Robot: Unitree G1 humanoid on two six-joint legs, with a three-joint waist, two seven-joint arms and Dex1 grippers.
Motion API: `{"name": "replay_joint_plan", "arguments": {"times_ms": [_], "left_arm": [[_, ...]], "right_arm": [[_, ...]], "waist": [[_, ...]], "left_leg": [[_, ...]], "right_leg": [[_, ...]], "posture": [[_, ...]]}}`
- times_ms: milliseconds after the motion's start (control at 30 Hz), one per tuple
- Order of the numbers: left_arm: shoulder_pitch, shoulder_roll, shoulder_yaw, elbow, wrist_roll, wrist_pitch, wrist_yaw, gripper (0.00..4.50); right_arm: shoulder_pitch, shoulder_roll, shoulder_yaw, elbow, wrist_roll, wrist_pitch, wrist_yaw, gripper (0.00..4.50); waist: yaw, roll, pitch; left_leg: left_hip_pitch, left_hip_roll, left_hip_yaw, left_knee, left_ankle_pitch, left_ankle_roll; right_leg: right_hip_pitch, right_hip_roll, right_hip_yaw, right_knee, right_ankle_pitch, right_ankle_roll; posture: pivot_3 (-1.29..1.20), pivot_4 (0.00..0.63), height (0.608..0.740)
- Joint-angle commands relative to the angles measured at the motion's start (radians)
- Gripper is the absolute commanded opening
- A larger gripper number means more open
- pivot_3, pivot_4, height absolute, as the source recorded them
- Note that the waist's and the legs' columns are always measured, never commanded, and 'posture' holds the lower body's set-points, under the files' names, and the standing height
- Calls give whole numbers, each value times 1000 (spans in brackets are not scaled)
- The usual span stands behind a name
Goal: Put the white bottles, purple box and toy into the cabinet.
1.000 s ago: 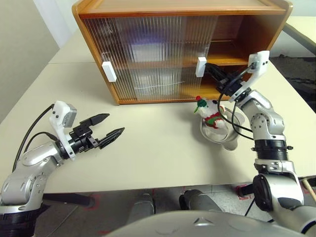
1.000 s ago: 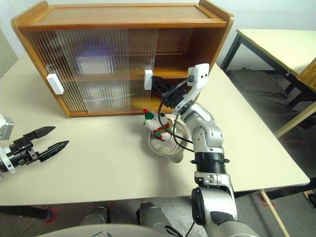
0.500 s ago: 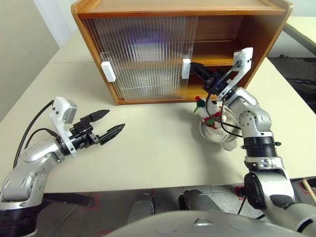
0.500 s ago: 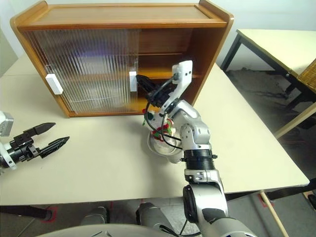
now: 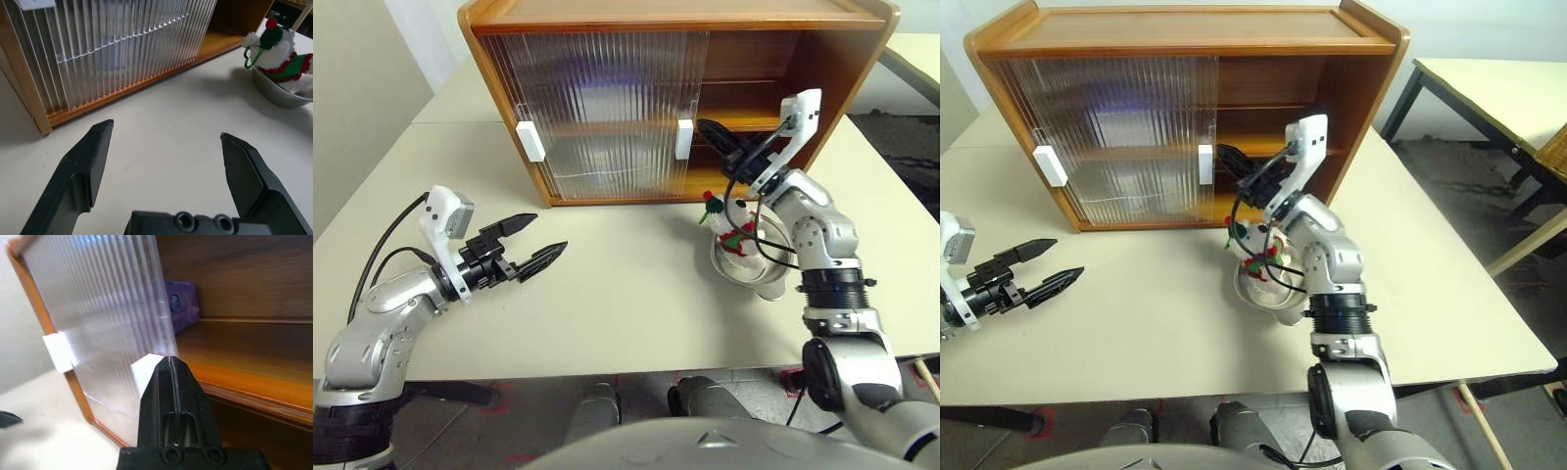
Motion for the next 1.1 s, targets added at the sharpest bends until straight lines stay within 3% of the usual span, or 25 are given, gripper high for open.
{"name": "replay_joint_plan", "arguments": {"times_ms": [33,333,500,667,967,1100], "left_arm": [[-16,-4,-16,-4,-1,11,1,4500],[-20,4,-8,-4,-5,19,-6,4500],[-34,13,-11,4,-1,20,-14,4500],[-20,20,-2,-13,-4,23,-21,4500],[-2,18,19,-47,-12,35,-4,4500],[-8,17,18,-51,-11,38,5,4500]], "right_arm": [[23,-75,-34,-6,12,43,46,937],[182,-301,-106,-83,101,177,214,4385],[259,-394,-108,-186,193,297,331,4451],[282,-398,-88,-290,258,383,345,4451],[271,-374,15,-345,225,406,341,4451],[270,-375,103,-325,108,371,290,4451]], "waist": [[3,0,0],[2,-1,0],[2,-1,0],[2,-2,1],[15,-4,0],[20,-5,-1]], "left_leg": [[0,0,0,0,0,0],[1,-2,5,1,-2,-3],[3,-7,8,2,-2,-4],[6,-9,9,3,-2,-4],[7,-8,5,4,-2,-4],[7,-6,4,4,-2,-4]], "right_leg": [[0,0,0,0,0,0],[2,0,0,0,-1,10],[6,1,0,0,-6,14],[10,2,0,0,-13,16],[12,1,-1,0,-14,17],[13,1,-1,0,-13,16]], "posture": [[-154,82,740],[-159,74,740],[-157,73,740],[-133,77,740],[-106,64,740],[-108,55,740]]}}
